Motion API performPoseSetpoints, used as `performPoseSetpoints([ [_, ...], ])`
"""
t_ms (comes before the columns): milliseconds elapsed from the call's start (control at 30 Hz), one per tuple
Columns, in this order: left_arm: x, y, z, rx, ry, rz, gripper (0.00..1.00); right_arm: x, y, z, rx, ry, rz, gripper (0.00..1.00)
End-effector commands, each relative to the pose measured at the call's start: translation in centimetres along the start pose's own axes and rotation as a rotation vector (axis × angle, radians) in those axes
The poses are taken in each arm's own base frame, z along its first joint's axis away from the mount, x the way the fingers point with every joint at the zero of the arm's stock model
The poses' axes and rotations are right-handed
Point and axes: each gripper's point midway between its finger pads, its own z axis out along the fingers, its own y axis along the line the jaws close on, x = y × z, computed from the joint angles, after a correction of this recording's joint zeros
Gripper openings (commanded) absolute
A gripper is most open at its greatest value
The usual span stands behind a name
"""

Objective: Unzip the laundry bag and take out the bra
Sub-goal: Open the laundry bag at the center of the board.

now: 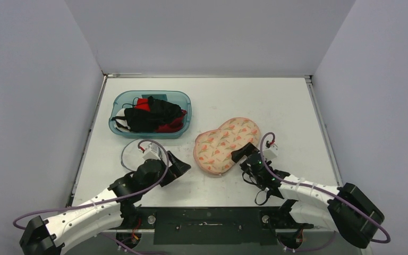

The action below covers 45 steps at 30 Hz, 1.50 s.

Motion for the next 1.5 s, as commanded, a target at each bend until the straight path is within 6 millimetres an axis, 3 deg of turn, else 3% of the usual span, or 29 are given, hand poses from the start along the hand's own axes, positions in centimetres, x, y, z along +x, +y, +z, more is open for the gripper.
performPoseSetpoints([
  [0, -0.8, 0.0, -0.6, 0.002, -0.048, -0.008, 0.94, -1.2, 4.3, 1.4, -0.098, -0.034, 0.106, 0.90],
  [67, -1.0, -0.1, -0.8, 0.008, -0.053, -0.004, 0.94, -1.1, 4.1, 2.3, -0.082, -0.024, 0.088, 0.79],
  [167, -1.2, -0.3, -1.1, 0.014, -0.055, 0.028, 0.93, -0.5, 3.7, 3.5, -0.059, 0.013, -0.006, 0.51],
  [233, -1.7, -0.3, -1.4, 0.003, -0.069, 0.079, 0.93, -0.4, 3.3, 4.0, -0.039, 0.044, -0.091, 0.38],
  [300, -2.2, -0.8, -1.7, 0.003, -0.080, 0.120, 0.92, -0.9, 2.7, 4.5, -0.025, 0.077, -0.173, 0.32],
  [500, -2.8, -1.5, -2.1, 0.028, -0.094, 0.184, 0.91, -2.2, 2.6, 5.5, 0.034, 0.198, -0.525, 0.32],
  [633, -2.5, -1.2, -1.7, 0.033, -0.093, 0.195, 0.91, -2.8, 2.8, 6.5, 0.118, 0.255, -0.682, 0.38],
  [667, -2.5, -1.2, -1.7, 0.034, -0.093, 0.195, 0.91, -3.4, 3.2, 6.8, 0.145, 0.237, -0.701, 0.47],
  [733, -2.5, -1.1, -1.7, 0.030, -0.090, 0.196, 0.91, -4.7, 4.8, 6.3, 0.163, 0.157, -0.724, 0.73],
  [833, -2.9, -1.1, -2.1, 0.012, -0.097, 0.210, 0.91, -5.8, 9.0, 3.7, 0.155, 0.001, -0.813, 0.88],
  [933, -3.6, -1.1, -2.5, 0.000, -0.125, 0.219, 0.91, -4.2, 14.2, 1.0, 0.090, -0.070, -0.935, 0.90],
  [1067, -4.3, -1.1, -3.1, -0.004, -0.155, 0.210, 0.91, 0.7, 18.6, -0.9, -0.019, -0.062, -1.089, 0.80],
  [1233, -5.0, -0.3, -3.9, -0.016, -0.201, 0.164, 0.91, 4.5, 20.1, 0.7, -0.056, 0.007, -1.164, 0.64],
  [1467, -5.6, 0.5, -5.0, -0.016, -0.237, 0.133, 0.91, 7.2, 20.4, 3.7, -0.013, 0.054, -1.198, 0.62],
])
